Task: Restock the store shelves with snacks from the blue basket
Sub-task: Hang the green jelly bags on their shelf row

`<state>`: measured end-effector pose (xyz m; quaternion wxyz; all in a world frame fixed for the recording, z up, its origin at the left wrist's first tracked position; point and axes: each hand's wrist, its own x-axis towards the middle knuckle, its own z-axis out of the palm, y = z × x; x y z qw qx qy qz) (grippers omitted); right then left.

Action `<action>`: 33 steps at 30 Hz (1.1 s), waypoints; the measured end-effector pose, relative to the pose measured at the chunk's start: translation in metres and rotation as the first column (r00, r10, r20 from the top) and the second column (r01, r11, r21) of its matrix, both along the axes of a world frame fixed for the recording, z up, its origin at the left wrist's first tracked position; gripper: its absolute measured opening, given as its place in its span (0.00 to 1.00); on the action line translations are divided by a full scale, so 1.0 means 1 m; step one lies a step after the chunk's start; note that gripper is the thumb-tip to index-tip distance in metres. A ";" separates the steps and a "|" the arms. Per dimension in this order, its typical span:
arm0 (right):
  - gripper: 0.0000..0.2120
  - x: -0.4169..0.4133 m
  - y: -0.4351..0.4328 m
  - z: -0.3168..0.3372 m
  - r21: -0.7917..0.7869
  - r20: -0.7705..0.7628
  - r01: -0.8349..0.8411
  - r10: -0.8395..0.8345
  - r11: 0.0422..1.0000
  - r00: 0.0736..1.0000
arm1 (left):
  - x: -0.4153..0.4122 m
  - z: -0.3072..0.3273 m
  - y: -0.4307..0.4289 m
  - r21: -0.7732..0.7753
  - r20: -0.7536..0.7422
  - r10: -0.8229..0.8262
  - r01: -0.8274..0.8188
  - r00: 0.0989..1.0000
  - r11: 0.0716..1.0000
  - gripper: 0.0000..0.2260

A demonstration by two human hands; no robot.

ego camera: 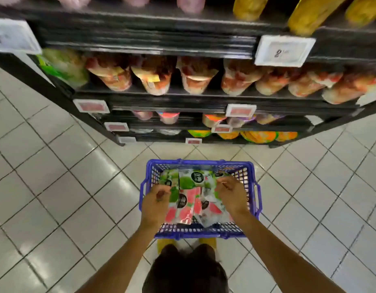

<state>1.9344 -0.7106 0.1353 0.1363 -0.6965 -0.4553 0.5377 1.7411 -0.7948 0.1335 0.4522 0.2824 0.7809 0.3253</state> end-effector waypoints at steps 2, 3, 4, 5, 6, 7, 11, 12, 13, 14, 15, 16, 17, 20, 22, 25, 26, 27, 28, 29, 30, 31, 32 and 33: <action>0.16 -0.004 -0.006 -0.067 -0.072 0.025 0.117 -0.116 0.990 0.993 | 0.001 -0.062 -0.009 -0.081 -0.013 0.005 -0.007 1.000 0.997 0.05; 0.17 -0.008 -0.008 -0.098 -0.108 0.036 0.174 -0.171 0.979 0.985 | 0.002 -0.091 -0.012 -0.127 -0.008 0.010 -0.011 1.000 0.992 0.04; 0.14 -0.012 -0.011 -0.126 -0.168 0.032 0.217 -0.214 0.962 0.976 | 0.004 -0.117 -0.015 -0.163 -0.007 -0.002 0.001 1.000 0.987 0.04; 0.09 -0.016 -0.013 -0.153 -0.246 0.018 0.251 -0.255 0.936 0.967 | 0.005 -0.140 -0.016 -0.174 -0.002 -0.022 0.021 1.000 0.984 0.05; 0.07 -0.020 -0.015 -0.178 -0.331 -0.002 0.280 -0.297 0.901 0.955 | 0.008 -0.163 -0.016 -0.186 0.000 -0.054 0.053 0.999 0.981 0.05; 0.09 -0.023 -0.016 -0.201 -0.406 -0.013 0.301 -0.335 0.863 0.942 | 0.010 -0.184 -0.017 -0.203 -0.010 -0.109 0.105 0.994 0.973 0.03; 0.19 -0.042 -0.010 -0.269 -0.603 -0.097 0.390 -0.549 0.696 0.830 | 0.018 -0.247 -0.019 -0.346 -0.098 -0.312 0.261 0.945 0.901 0.32; 0.19 -0.046 -0.009 -0.281 -0.659 -0.096 0.436 -0.644 0.613 0.759 | 0.022 -0.256 -0.020 -0.359 -0.131 -0.323 0.259 0.937 0.897 0.34; 0.20 -0.049 -0.007 -0.291 -0.699 -0.096 0.466 -0.717 0.542 0.690 | 0.026 -0.263 -0.021 -0.357 -0.198 -0.330 0.246 0.923 0.901 0.33; 0.20 -0.051 -0.006 -0.299 -0.723 -0.112 0.471 -0.759 0.505 0.641 | 0.029 -0.268 -0.023 -0.348 -0.273 -0.340 0.237 0.900 0.907 0.31; 0.20 -0.050 -0.005 -0.306 -0.725 -0.134 0.462 -0.763 0.511 0.633 | 0.031 -0.272 -0.025 -0.336 -0.325 -0.343 0.231 0.881 0.913 0.30; 0.20 -0.048 -0.005 -0.309 -0.705 -0.151 0.451 -0.737 0.547 0.659 | 0.032 -0.273 -0.025 -0.316 -0.346 -0.327 0.219 0.879 0.923 0.30; 0.20 -0.045 -0.005 -0.311 -0.668 -0.153 0.445 -0.695 0.597 0.702 | 0.032 -0.273 -0.024 -0.298 -0.338 -0.303 0.204 0.891 0.932 0.29; 0.13 -0.037 -0.009 -0.305 -0.478 0.000 0.469 -0.534 0.742 0.845 | 0.035 -0.263 -0.023 -0.253 -0.313 -0.233 0.156 0.921 0.955 0.29; 0.09 -0.027 -0.015 -0.291 -0.310 0.192 0.535 -0.499 0.786 0.845 | 0.043 -0.253 -0.024 -0.242 -0.337 -0.235 0.158 0.912 0.957 0.30; 0.11 -0.001 -0.028 -0.265 -0.159 0.277 0.536 -0.484 0.829 0.830 | 0.057 -0.244 -0.030 -0.255 -0.291 -0.278 0.205 0.915 0.945 0.33; 0.12 0.010 -0.033 -0.256 -0.131 0.276 0.529 -0.482 0.838 0.832 | 0.060 -0.244 -0.033 -0.262 -0.225 -0.312 0.251 0.923 0.932 0.33; 0.13 0.020 -0.035 -0.248 -0.110 0.279 0.520 -0.476 0.847 0.834 | 0.062 -0.247 -0.036 -0.294 -0.155 -0.377 0.322 0.913 0.900 0.32; 0.15 0.030 -0.038 -0.242 -0.093 0.289 0.503 -0.460 0.859 0.840 | 0.064 -0.251 -0.039 -0.347 -0.090 -0.456 0.401 0.885 0.848 0.30; 0.18 0.039 -0.040 -0.239 -0.074 0.298 0.483 -0.443 0.872 0.845 | 0.065 -0.254 -0.041 -0.393 -0.043 -0.507 0.452 0.861 0.801 0.27; 0.21 0.046 -0.041 -0.239 -0.066 0.302 0.469 -0.430 0.881 0.851 | 0.065 -0.257 -0.041 -0.408 -0.037 -0.500 0.444 0.865 0.798 0.22; 0.22 0.053 -0.042 -0.241 -0.081 0.292 0.472 -0.432 0.878 0.853 | 0.065 -0.260 -0.040 -0.382 -0.070 -0.422 0.366 0.904 0.848 0.15; 0.22 0.057 -0.042 -0.245 -0.118 0.275 0.493 -0.449 0.862 0.850 | 0.066 -0.263 -0.037 -0.337 -0.120 -0.279 0.225 0.953 0.914 0.10; 0.21 0.061 -0.041 -0.249 -0.157 0.263 0.511 -0.463 0.845 0.846 | 0.066 -0.266 -0.031 -0.315 -0.160 -0.114 0.058 0.980 0.947 0.09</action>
